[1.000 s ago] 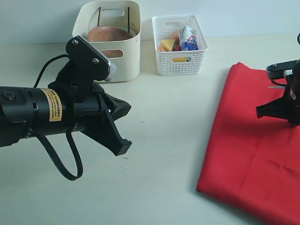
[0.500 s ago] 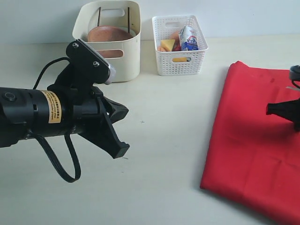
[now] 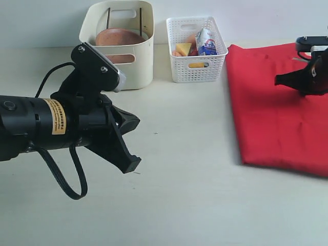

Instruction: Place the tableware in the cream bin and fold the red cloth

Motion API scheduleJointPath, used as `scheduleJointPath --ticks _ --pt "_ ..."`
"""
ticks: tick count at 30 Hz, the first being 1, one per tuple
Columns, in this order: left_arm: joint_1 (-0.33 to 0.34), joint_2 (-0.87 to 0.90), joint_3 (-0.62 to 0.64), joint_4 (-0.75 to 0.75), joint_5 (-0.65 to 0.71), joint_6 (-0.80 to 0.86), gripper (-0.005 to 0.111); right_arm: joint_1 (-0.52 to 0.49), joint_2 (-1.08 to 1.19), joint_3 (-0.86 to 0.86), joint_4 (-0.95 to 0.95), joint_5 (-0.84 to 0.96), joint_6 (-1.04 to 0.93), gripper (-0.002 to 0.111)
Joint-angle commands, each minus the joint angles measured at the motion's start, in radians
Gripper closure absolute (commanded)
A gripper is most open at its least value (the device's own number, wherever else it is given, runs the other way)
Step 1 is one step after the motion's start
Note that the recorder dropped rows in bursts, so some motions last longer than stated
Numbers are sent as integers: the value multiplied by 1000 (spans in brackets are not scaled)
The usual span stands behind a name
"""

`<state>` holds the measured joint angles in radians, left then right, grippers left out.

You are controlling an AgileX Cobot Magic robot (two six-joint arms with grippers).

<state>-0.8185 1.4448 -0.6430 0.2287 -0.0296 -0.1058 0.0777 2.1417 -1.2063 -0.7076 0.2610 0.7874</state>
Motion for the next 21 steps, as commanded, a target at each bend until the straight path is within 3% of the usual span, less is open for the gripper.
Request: scheduleJointPath --ticks 1,7,16,21 --pt "5 -5 3 -4 -7 -4 106 0 69 -90 144 90 -153 108" --pt "9 -5 3 -4 -11 -11 106 2 -54 -60 264 165 -200 108" --pt "12 -5 3 -4 -4 -14 106 -4 -276 309 257 -233 -176 108" --pt "12 -5 3 -4 9 -14 106 -33 -159 302 257 -237 -178 108"
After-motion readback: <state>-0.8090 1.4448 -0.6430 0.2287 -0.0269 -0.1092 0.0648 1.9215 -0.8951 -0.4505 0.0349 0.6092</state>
